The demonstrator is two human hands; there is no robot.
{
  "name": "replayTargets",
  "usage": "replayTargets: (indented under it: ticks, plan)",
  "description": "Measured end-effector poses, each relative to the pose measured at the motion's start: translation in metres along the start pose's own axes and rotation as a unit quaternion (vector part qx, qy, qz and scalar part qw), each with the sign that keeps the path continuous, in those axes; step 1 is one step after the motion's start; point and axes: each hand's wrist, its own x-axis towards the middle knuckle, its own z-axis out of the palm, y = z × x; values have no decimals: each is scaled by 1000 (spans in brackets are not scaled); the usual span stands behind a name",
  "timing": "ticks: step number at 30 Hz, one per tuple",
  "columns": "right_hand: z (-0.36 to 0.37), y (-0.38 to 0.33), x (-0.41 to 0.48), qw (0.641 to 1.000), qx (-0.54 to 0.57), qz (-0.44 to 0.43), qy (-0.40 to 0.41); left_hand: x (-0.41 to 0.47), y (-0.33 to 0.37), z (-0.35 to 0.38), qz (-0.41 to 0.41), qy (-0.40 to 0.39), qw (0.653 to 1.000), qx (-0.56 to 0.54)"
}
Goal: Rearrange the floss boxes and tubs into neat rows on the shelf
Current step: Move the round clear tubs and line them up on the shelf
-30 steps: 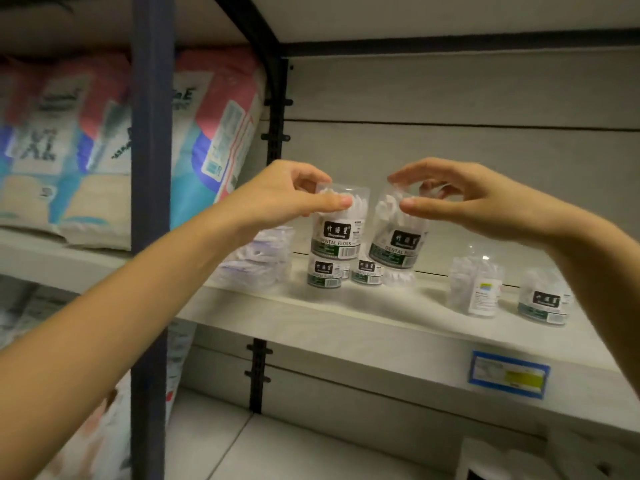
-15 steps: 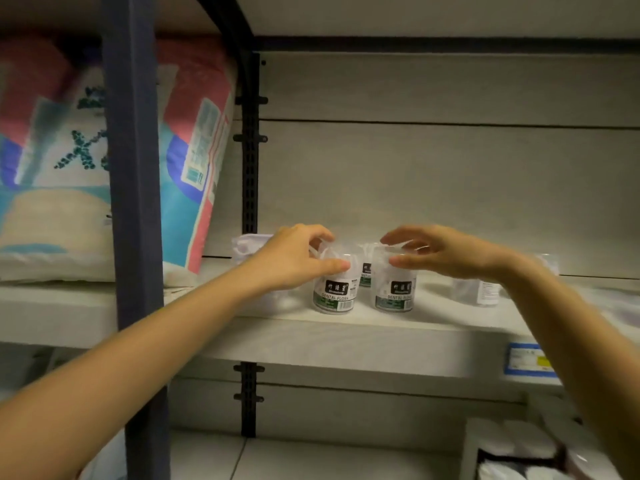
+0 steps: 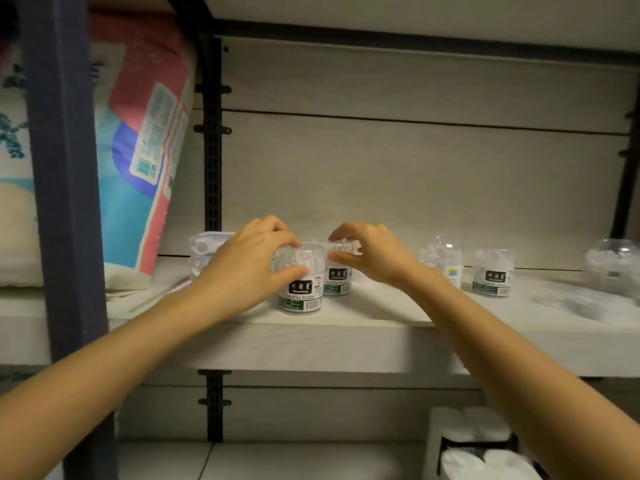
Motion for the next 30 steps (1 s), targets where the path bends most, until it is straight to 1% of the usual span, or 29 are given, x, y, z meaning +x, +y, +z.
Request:
replayTargets:
  ticks: [3, 4, 6, 7, 9, 12, 14, 15, 17, 19, 20, 22, 24, 26, 28, 30]
  plan:
    - [0, -4, -7, 999, -25, -3, -21, 0, -1, 0, -1, -4, 1000, 29]
    - [-1, -5, -13, 999, -26, -4, -20, -1, 0, 0, 0, 7, 999, 40]
    - [-10, 0, -29, 999, -31, -7, 10, 1, 9, -2, 19, 61, 997, 46]
    - [-17, 5, -38, 999, -36, -11, 29, 3, 16, -3, 33, 84, 995, 36]
    - [-37, 18, -54, 998, -31, -7, 55, 10, 35, -1, 50, 101, 994, 1]
    - [-72, 49, -64, 994, 3, 37, 102, 27, 68, 15, 51, 87, 991, -85]
    - [-92, 76, -64, 992, 11, 75, 105, 42, 91, 33, 45, 66, 989, -128]
    - [-99, 89, -62, 992, 8, 93, 83, 50, 102, 43, 36, 45, 988, -142]
    - [-105, 110, -57, 993, 2, 114, 9, 69, 123, 61, -8, -31, 985, -169]
    - [-105, 125, -53, 992, 5, 108, -57, 87, 139, 77, -67, -100, 975, -186]
    - [-104, 130, -51, 992, 6, 99, -83, 95, 144, 83, -90, -119, 972, -181]
    - [-103, 137, -47, 988, 15, 89, -124, 105, 152, 94, -132, -144, 965, -175]
    - [-103, 142, -43, 983, 27, 86, -158, 109, 155, 99, -169, -155, 953, -196]
    - [-102, 146, -40, 980, 38, 77, -182, 110, 156, 101, -199, -164, 936, -238]
    - [-101, 148, -40, 976, 47, 68, -200, 108, 157, 101, -221, -178, 912, -295]
    - [-100, 150, -42, 978, 49, 51, -198, 107, 159, 102, -236, -184, 891, -342]
